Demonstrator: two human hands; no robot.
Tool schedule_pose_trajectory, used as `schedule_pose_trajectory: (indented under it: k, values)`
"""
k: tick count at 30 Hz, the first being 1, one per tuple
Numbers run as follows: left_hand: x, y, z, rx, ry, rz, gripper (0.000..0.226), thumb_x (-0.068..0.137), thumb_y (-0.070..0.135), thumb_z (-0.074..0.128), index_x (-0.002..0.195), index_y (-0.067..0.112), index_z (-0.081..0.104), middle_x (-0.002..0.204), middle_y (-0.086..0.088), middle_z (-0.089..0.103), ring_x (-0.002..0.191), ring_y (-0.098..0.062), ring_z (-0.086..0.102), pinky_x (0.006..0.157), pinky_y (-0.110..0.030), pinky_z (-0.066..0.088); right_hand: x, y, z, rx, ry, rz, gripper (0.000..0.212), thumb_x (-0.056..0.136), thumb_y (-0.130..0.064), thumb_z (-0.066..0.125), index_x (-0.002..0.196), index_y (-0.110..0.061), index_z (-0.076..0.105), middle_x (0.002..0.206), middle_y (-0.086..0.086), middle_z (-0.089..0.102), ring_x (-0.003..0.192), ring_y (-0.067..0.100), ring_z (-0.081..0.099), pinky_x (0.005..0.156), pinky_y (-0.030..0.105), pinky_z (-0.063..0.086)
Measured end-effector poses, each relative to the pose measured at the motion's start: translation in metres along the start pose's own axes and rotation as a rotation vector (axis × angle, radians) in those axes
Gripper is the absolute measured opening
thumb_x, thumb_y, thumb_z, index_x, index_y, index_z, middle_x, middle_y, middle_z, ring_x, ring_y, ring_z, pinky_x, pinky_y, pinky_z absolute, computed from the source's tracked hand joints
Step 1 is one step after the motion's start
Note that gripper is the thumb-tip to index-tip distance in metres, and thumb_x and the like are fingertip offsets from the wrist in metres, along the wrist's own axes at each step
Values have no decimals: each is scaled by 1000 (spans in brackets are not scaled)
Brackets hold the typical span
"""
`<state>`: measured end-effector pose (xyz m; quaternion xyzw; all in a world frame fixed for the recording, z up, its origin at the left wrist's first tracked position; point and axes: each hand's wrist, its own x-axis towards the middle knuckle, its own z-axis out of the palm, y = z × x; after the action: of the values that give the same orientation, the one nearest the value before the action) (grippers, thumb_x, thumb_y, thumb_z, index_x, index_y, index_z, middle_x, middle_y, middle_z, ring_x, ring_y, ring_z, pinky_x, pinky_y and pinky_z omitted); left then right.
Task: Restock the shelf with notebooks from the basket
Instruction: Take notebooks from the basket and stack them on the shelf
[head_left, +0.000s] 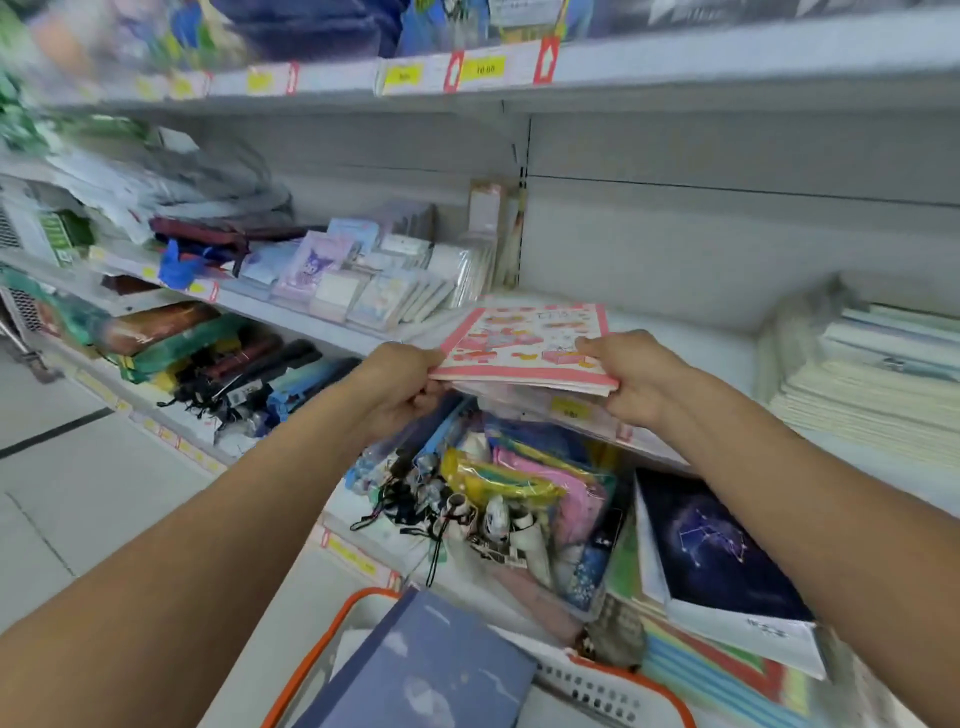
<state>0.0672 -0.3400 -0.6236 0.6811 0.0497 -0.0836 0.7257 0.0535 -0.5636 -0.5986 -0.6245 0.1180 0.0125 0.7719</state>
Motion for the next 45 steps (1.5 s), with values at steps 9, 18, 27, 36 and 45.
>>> schedule_pose_trajectory:
  k: [9, 18, 27, 36, 45]
  values:
    - [86, 3, 14, 21, 85, 109, 54, 85, -5, 70, 133, -3, 47, 115, -21, 59, 92, -25, 66, 82, -27, 57, 78, -8, -6, -217, -62, 29, 43, 75, 14, 77, 112, 4, 60, 105, 20, 73, 91, 27, 73, 82, 40, 61]
    - [170, 29, 20, 1014, 258, 362, 25, 92, 20, 64, 109, 2, 70, 98, -12, 69, 86, -24, 61, 77, -31, 50, 147, 16, -5, -530, 109, -98, 60, 52, -17, 99, 98, -11, 61, 97, 4, 71, 89, 18, 67, 79, 28, 56]
    - [218, 35, 10, 1244, 233, 260, 26, 92, 13, 55, 112, 5, 70, 113, -14, 69, 107, -30, 63, 92, -34, 51, 175, 14, 0, -701, 160, -117, 62, 46, -36, 99, 97, -11, 74, 78, -1, 78, 73, 12, 75, 82, 36, 62]
    - [219, 28, 8, 1371, 313, 344, 40, 94, 15, 55, 134, 13, 54, 124, -8, 63, 112, -28, 59, 89, -30, 48, 168, 17, 2, -813, 226, -131, 46, 55, -30, 93, 91, -8, 74, 80, 4, 76, 81, 19, 73, 77, 34, 62]
    - [144, 53, -9, 1212, 346, 696, 33, 93, 15, 58, 125, 12, 61, 123, -12, 65, 110, -29, 60, 93, -37, 49, 109, -14, -5, -816, 141, -412, 46, 74, -20, 85, 114, -4, 69, 107, 12, 72, 95, 23, 71, 89, 39, 58]
